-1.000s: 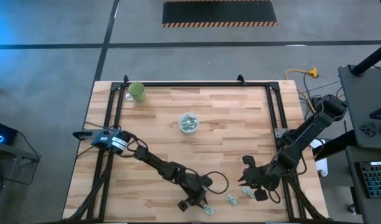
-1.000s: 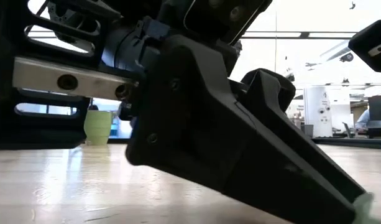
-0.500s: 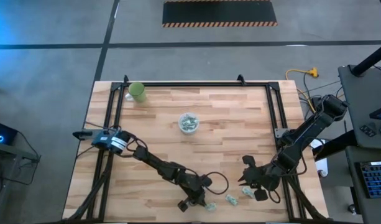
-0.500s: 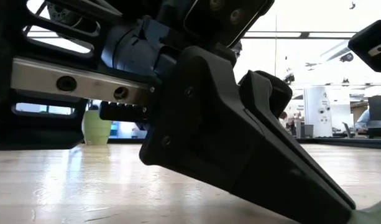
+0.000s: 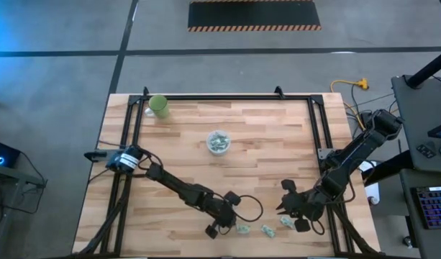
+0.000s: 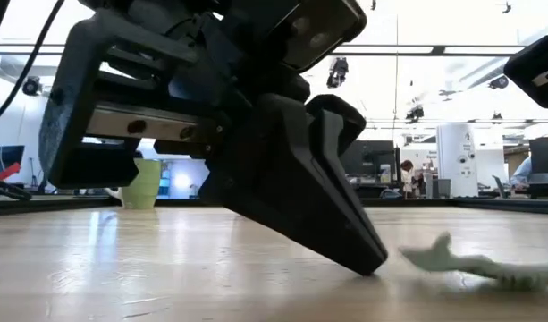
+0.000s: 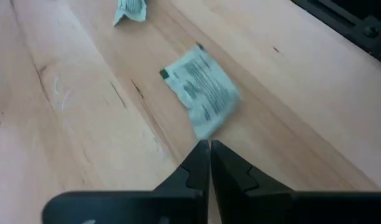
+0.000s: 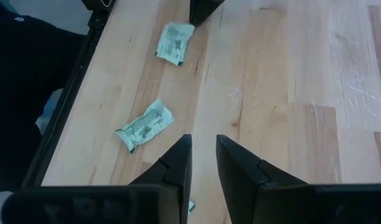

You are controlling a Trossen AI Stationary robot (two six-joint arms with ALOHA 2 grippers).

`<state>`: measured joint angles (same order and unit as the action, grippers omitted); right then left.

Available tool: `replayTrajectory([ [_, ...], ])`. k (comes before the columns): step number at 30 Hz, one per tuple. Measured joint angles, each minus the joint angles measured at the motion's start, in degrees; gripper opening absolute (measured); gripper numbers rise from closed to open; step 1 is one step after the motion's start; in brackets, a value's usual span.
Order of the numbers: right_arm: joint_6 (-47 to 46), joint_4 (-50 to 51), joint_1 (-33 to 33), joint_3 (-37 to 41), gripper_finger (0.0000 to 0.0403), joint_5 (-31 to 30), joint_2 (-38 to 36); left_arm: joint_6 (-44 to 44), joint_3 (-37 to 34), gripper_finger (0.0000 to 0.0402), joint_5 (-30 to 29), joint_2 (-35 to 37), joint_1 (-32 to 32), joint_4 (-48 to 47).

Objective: Pick and place Stevia / Truvia into bins
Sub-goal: Put the green stevia packet into the transparent container

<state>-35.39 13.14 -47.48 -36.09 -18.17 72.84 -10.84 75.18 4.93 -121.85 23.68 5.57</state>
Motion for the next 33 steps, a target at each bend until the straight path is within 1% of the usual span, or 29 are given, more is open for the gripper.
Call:
replayTrajectory([
  [5, 0.0, 0.0, 0.0, 0.0, 0.0064, 0.0, 0.0, 0.0, -0.3, 0.0, 0.0, 0.8, 0.0, -0.1],
  [12, -0.2, 0.0, 0.0, 0.0, 0.0061, 0.0, 0.0, -0.3, -0.4, 0.0006, 0.8, 1.1, 0.0, 3.0],
  [14, -0.2, 0.0, 0.0, 0.0, 0.0061, 0.0, 0.0, -0.5, -0.4, 0.0021, 2.3, 1.1, 0.0, 4.0],
  [19, -0.2, 0.0, 0.0, 0.0, 0.006, 0.0, 0.0, -0.3, -0.5, 0.0086, 4.2, 0.1, 0.0, 14.2],
  [22, -0.2, -0.2, 0.0, 0.0, 0.0059, 0.0, 0.0, 0.0, -0.3, 0.0129, 4.4, -1.9, 0.1, 16.3],
  [26, -0.2, -0.2, 0.0, 0.1, 0.0061, 0.0, 0.0, 0.3, 0.2, 0.0172, 4.5, -3.9, 0.1, 16.4],
  [30, -0.2, -0.1, 0.0, 0.1, 0.0059, 0.0, 0.0, 1.1, 0.7, 0.0197, 4.5, -4.4, 0.0, 16.5],
  [33, -0.2, -0.2, 0.0, 0.1, 0.0059, 0.0, 0.0, 1.5, 0.6, 0.0202, 4.5, -4.5, -0.3, 15.2],
])
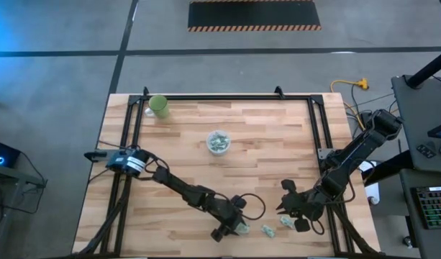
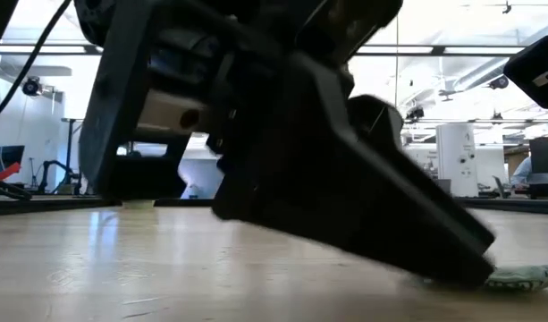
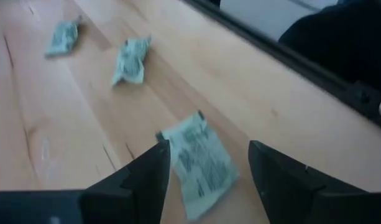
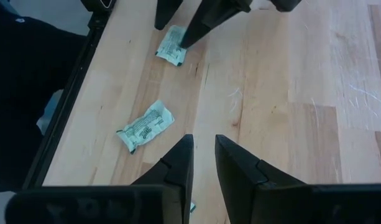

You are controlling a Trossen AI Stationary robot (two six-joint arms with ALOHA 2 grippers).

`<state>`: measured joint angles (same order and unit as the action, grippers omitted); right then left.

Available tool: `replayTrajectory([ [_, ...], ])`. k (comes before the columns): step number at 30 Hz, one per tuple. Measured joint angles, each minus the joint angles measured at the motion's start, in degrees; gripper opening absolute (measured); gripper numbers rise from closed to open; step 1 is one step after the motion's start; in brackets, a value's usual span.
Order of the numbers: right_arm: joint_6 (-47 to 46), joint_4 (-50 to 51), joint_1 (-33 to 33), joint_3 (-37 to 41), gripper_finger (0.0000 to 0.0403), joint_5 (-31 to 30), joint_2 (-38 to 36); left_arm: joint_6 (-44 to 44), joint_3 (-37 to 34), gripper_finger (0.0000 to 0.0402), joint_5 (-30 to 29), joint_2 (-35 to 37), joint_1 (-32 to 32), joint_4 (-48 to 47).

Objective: Pick and place Stevia / Truvia into bins
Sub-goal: Put the green stevia packet into the transparent container

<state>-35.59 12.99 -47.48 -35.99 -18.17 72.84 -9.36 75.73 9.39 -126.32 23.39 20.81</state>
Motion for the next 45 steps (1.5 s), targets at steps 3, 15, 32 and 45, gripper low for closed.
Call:
replayTrajectory([
  [3, 0.0, 0.0, 0.0, 0.0, 0.0059, 0.0, 0.0, 0.2, 0.0, 0.0202, 0.0, -0.1, -0.1, -2.1],
  [15, 0.0, 0.0, 0.0, 0.0, 0.0057, -0.5, 0.0, 1.5, 0.1, 0.0075, -0.4, -0.1, -0.5, -3.5],
  [32, 0.0, 0.1, 0.0, 0.1, 0.0057, -0.5, 0.0, 1.2, -0.1, 0.0001, -12.9, 8.4, -0.9, -20.6],
  [45, -0.3, -0.1, 0.0, 0.3, 0.0057, -0.6, 0.0, -3.6, -7.4, 0.0, -63.7, 28.4, -3.4, -34.4],
])
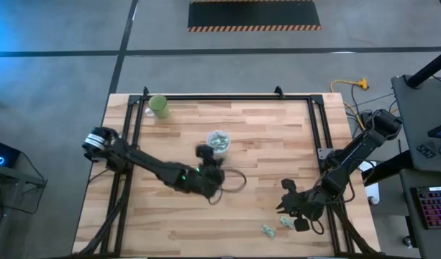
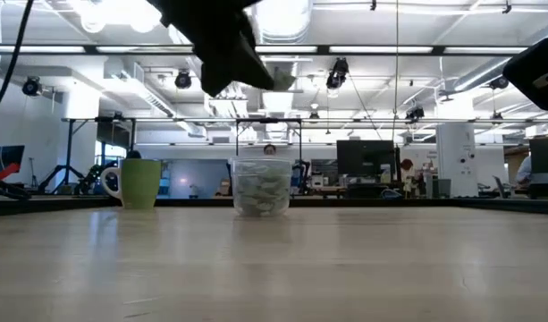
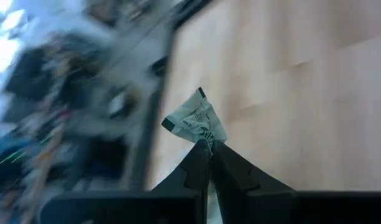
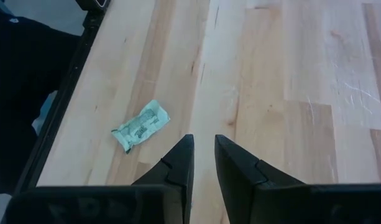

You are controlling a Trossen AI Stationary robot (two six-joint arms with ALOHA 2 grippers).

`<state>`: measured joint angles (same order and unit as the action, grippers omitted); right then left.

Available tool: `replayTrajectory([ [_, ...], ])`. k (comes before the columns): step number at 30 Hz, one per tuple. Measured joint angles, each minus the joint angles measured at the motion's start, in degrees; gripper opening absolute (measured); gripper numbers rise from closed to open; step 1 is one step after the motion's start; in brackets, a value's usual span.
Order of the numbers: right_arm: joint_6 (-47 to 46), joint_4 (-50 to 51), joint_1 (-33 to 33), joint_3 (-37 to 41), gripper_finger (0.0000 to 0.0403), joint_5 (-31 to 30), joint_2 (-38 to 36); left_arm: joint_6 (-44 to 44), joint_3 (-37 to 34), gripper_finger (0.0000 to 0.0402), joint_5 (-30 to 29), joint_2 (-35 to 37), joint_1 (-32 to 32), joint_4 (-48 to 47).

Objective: Pick and place Stevia / Truvia into bins
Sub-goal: Put the green stevia packet into the transparent container

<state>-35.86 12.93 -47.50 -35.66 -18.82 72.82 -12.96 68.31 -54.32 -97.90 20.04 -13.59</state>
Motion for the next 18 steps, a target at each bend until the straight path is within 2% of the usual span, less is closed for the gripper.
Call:
replayTrajectory([
  [1, 0.0, 0.2, 0.0, 0.0, 0.0057, 0.0, 0.0, 0.0, -1.0, 0.0, -2.0, 1.1, -1.1, -0.1],
  [4, 0.0, 0.1, 0.0, 0.0, 0.0057, 0.0, 0.0, 0.6, -3.9, 0.0, -1.4, 4.1, -5.5, 0.1],
  [10, -0.2, 0.2, 0.0, 0.2, 0.0057, -0.7, 0.0, 1.8, -8.4, 0.0007, 12.6, 4.6, -15.6, 1.5],
  [14, -0.2, 0.2, 0.0, 0.2, 0.0057, -0.7, 0.0, 3.6, -9.3, 0.0045, 18.9, 4.0, -19.7, 1.5],
  [18, -0.2, 0.1, 0.0, 0.2, 0.0057, -0.8, 0.0, 3.6, -8.8, 0.0101, 19.9, 4.0, -20.1, 1.6],
])
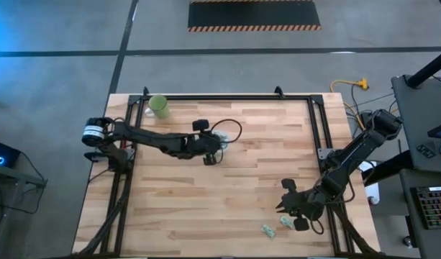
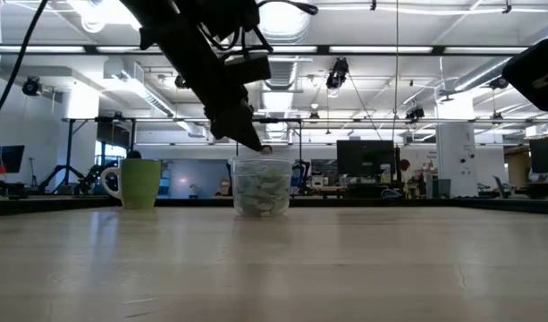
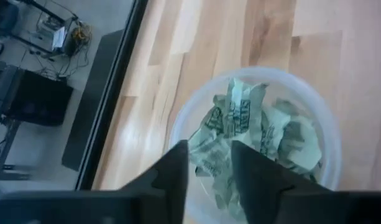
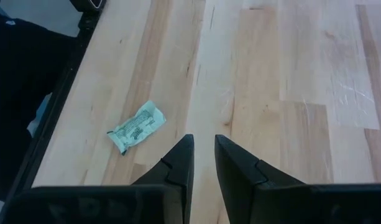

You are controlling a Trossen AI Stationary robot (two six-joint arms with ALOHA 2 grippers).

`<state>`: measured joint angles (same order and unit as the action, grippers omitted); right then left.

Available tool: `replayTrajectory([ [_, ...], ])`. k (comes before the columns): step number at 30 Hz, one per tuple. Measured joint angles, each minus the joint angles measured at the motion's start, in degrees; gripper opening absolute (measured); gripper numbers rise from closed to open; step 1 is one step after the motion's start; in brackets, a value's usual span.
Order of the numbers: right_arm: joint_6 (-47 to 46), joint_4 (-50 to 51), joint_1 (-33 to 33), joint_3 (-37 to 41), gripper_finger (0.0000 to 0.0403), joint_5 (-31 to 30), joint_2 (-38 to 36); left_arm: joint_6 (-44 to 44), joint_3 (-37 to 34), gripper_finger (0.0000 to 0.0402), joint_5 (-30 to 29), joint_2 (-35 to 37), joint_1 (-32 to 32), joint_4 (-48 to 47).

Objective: Pick and place Stevia / Truvia into bins
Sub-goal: Put the green stevia packet into the transparent container

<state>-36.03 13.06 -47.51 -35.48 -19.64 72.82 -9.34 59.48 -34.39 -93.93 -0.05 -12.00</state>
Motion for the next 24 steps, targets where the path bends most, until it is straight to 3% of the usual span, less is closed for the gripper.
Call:
replayTrajectory([
  [6, 0.0, -1.0, 0.0, 0.2, 0.0057, -4.5, 0.0, 0.2, 0.8, 0.0168, 0.1, 1.6, 1.9, -0.7],
  [13, 2.6, -14.8, 0.0, 4.5, 0.0057, -5.8, 2.2, 8.3, -0.6, 0.0183, 3.2, 7.6, 9.4, -8.0],
  [18, 3.1, -27.2, 0.0, 6.1, 0.0057, -0.5, 9.3, 13.4, -5.2, 0.0183, 4.3, 12.9, 17.7, -7.5],
  [24, 3.2, -35.9, 0.0, 3.8, 0.0057, 6.9, 19.1, 19.1, -13.4, 0.0183, 4.1, 18.0, 24.7, 0.7],
])
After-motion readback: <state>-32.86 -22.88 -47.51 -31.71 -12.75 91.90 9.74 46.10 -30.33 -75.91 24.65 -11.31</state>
